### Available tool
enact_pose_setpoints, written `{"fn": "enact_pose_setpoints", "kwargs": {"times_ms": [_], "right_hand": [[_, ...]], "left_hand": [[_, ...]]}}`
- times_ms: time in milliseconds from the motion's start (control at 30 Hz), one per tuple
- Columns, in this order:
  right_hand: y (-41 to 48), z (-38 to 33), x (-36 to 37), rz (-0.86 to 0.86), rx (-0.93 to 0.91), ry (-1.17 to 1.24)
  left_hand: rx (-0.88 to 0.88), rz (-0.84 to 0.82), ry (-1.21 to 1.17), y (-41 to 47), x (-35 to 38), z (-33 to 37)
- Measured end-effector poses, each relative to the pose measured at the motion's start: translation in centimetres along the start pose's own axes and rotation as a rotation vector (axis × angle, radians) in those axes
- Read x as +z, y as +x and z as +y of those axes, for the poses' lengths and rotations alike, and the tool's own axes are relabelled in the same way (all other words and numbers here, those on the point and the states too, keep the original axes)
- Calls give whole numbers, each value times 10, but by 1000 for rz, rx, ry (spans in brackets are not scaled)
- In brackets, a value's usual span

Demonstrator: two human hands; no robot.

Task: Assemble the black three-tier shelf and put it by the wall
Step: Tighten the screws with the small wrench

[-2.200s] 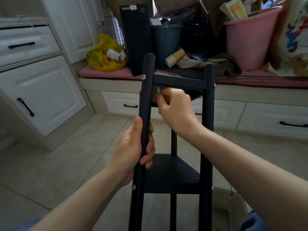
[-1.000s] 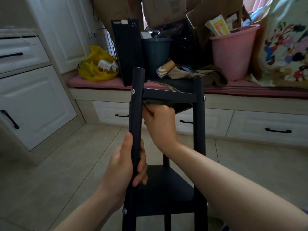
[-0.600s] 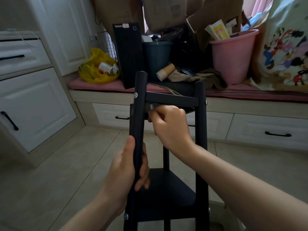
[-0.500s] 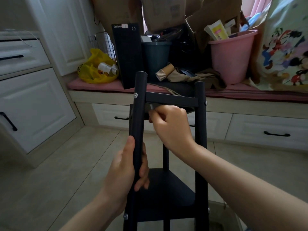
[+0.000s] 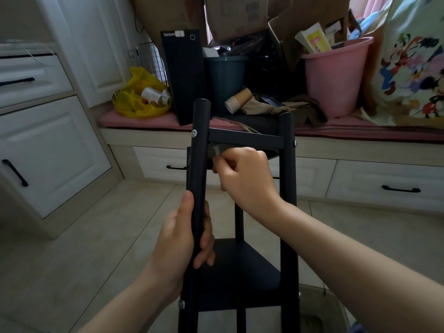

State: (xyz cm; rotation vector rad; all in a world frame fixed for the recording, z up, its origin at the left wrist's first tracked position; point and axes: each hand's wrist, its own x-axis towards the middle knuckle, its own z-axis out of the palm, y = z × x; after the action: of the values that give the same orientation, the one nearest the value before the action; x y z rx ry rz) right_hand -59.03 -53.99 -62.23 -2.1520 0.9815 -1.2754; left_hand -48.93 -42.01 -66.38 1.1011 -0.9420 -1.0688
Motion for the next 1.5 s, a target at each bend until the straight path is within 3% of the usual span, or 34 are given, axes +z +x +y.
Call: {"fn": "enact_pose_setpoints", "kwargs": {"times_ms": [567,833,1233,1500], "right_hand": [[6,2,24,14,15,91],[11,4,36,110,-82,61],[4,1,18,27,2,-20],[5,-3,7,57,-59,-51]], "left_hand": [[-6,-8,12,1,-2,-1],[0,-23,2,0,-2,1],[-15,-1,15,-1,-2,2],[-23,-9,9,0,-2,3]]}}
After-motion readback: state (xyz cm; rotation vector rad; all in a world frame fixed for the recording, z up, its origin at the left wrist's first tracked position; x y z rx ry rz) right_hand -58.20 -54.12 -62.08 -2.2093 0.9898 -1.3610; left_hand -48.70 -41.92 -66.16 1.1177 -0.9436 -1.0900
